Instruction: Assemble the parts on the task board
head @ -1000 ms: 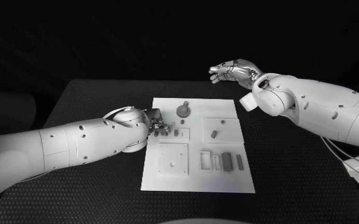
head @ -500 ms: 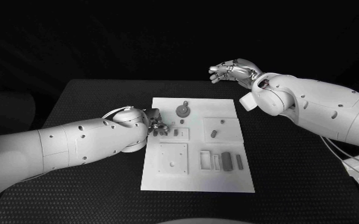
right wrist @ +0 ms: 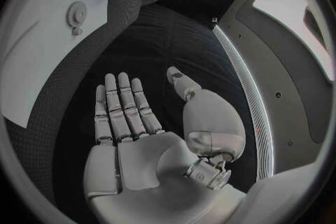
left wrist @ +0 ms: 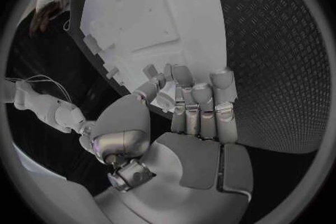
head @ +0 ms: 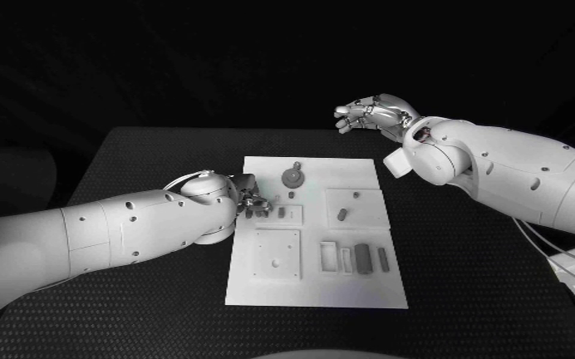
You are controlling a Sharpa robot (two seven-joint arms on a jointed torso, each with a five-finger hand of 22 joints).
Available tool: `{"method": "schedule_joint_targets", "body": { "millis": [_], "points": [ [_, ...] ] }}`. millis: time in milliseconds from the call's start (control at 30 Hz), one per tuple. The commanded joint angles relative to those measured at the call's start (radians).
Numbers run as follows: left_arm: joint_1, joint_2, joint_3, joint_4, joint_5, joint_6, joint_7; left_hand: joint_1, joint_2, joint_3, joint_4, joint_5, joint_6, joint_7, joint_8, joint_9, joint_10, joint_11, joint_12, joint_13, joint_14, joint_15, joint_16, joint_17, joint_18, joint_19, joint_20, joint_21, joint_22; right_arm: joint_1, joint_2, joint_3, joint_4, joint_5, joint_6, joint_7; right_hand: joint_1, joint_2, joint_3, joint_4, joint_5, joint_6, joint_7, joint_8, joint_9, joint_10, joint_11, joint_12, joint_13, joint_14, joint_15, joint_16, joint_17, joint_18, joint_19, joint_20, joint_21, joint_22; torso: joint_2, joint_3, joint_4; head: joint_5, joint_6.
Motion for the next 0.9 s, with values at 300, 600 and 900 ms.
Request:
{"method": "schedule_joint_targets", "body": {
  "millis": [300, 600, 900],
  "points": [
    [0.0, 0.002, 0.0, 0.003, -0.006, -0.01, 0.011, 0.005, -0.016, 0.005, 0.014, -0.021, -0.001, 0.004, -0.002, 0.003, 0.005, 0.001, 0.003, -0.001, 0.002, -0.009, -0.002, -0.001, 0.051, 0.007, -0.01, 0.0, 0.019, -0.001, 0.0, 0.0, 0.001, 0.0, 0.012, 0.01, 0.006, -0.003, -0.003, 0.006, -0.002, -0.006, 0.039, 0.004, -0.002, -0.003, 0.004, -0.003, -0.002, -0.006, 0.002, -0.006, 0.002, -0.018, -0.001, -0.001, -0.007, 0.002, 0.0, 0.0003, -0.0003, 0.0, -0.001],
    [0.0, 0.003, 0.001, 0.007, -0.005, -0.02, 0.017, 0.006, -0.019, 0.004, 0.013, -0.021, -0.001, 0.004, -0.002, 0.003, 0.005, 0.001, 0.003, 0.0, 0.003, -0.009, -0.002, -0.001, 0.051, 0.007, -0.01, 0.0, 0.019, -0.001, 0.0, 0.0, 0.0, 0.0, 0.013, 0.009, 0.006, -0.003, -0.003, 0.006, -0.002, -0.006, 0.039, 0.004, -0.003, -0.003, 0.004, -0.003, -0.002, -0.006, 0.002, -0.006, 0.003, -0.018, -0.001, -0.001, -0.008, 0.002, 0.0, 0.0001, -0.0002, -0.001, -0.002],
    [0.0, 0.003, 0.001, 0.013, -0.005, -0.023, 0.021, 0.007, -0.02, 0.004, 0.014, -0.021, 0.001, 0.003, -0.001, 0.004, 0.007, 0.0, 0.005, 0.0, 0.004, -0.01, -0.001, -0.001, 0.051, 0.009, -0.01, 0.001, 0.019, -0.003, 0.001, 0.0, 0.0, 0.0, 0.013, 0.01, 0.006, -0.003, -0.003, 0.007, -0.002, -0.006, 0.039, 0.005, -0.003, -0.003, 0.004, -0.003, -0.003, -0.006, 0.002, -0.007, 0.003, -0.018, 0.0, -0.001, -0.009, 0.003, 0.0, 0.0004, -0.0003, -0.002, -0.003]
  ]
}}
